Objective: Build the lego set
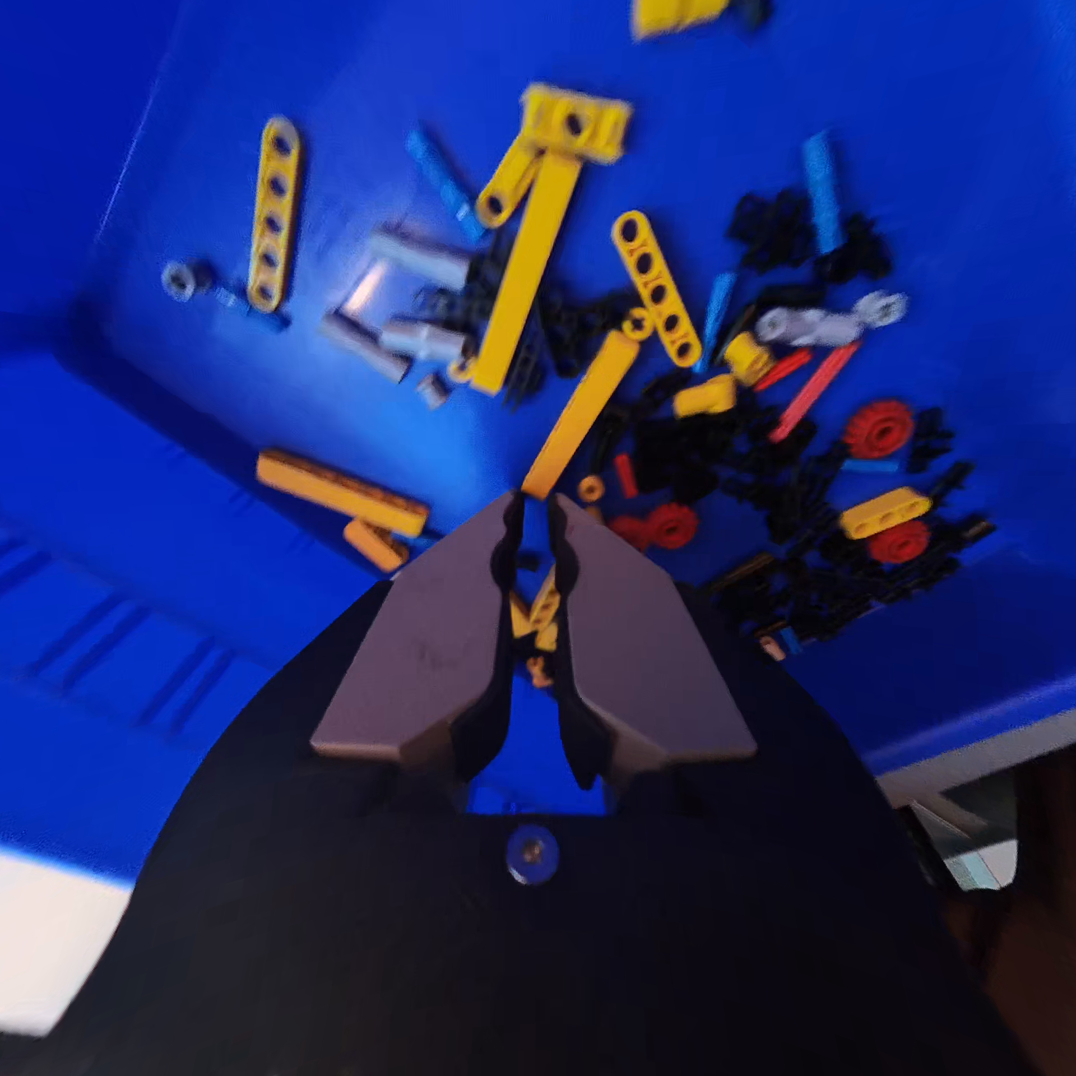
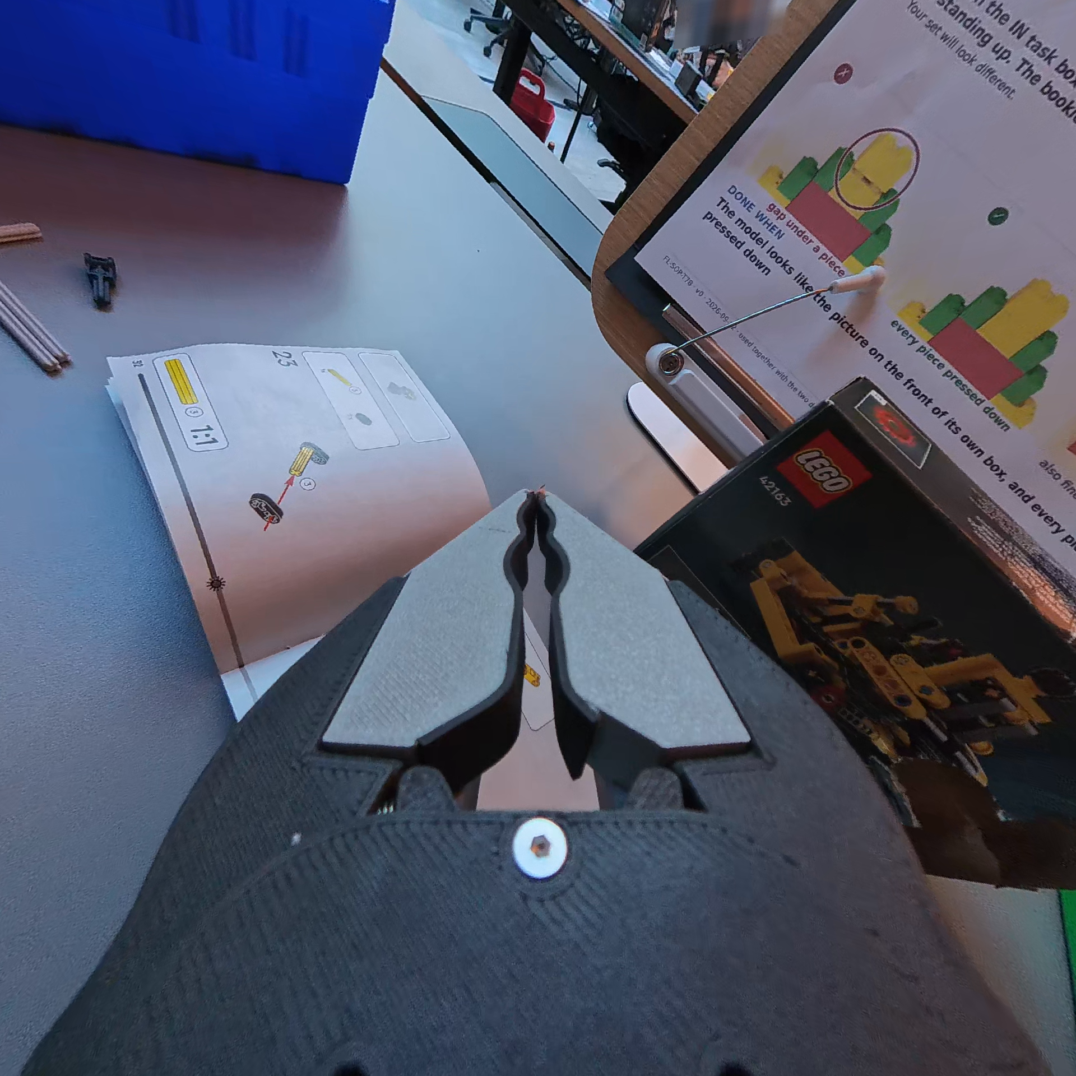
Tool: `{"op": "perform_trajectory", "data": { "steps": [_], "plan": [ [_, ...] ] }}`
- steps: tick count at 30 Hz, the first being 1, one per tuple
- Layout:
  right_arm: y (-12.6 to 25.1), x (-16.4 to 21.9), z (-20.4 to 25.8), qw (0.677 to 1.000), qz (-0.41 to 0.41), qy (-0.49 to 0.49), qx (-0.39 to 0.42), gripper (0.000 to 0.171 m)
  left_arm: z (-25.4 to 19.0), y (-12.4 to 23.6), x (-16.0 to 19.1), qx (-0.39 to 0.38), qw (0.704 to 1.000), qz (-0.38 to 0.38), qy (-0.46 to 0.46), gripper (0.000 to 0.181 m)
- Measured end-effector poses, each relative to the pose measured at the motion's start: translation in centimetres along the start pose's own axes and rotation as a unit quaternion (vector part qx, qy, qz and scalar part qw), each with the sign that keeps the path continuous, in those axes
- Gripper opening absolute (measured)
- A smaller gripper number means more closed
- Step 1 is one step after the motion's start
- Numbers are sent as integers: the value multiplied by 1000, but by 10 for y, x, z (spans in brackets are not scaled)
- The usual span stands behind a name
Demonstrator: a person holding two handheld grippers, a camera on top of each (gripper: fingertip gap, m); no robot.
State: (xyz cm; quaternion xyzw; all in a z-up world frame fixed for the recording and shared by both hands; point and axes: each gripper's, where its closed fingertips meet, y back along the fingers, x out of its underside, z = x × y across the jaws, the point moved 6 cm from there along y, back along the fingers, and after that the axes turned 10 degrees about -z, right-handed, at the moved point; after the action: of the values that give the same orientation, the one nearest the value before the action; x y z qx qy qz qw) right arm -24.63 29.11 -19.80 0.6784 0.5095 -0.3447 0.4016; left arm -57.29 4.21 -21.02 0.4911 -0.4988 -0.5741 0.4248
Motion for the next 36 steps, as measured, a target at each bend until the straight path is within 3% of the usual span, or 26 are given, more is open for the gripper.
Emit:
{"op": "perform_trajectory", "data": {
  "steps": [2,5,8,15,21,27,29,34,36],
  "plan": [
    [0,0,0,1000,0,1,-1,0,-8,2,-10,29,999,-30,-10,4],
    [1,-1,1,1000,-1,4,-2,0,3,17,-12,-15,998,-55,2,3],
    [1,-1,1,1000,-2,2,-3,0,1,30,-6,13,997,-71,8,3],
    [0,-1,1,1000,0,6,-2,0,-15,10,15,38,998,24,-41,1],
    [1,-1,1,1000,0,5,0,0,-13,12,-9,-13,999,-22,-32,0],
    [1,-1,1,1000,0,5,-1,0,-28,41,-26,70,989,-127,-26,0],
    [0,0,1,1000,1,5,-1,0,-43,38,-25,114,985,-120,-48,0],
    [1,-1,1,1000,1,6,1,0,-66,11,-24,126,985,-67,-97,3],
    [1,-1,1,1000,1,7,1,0,-60,-1,-24,88,990,-39,-100,0]
  ]
}}
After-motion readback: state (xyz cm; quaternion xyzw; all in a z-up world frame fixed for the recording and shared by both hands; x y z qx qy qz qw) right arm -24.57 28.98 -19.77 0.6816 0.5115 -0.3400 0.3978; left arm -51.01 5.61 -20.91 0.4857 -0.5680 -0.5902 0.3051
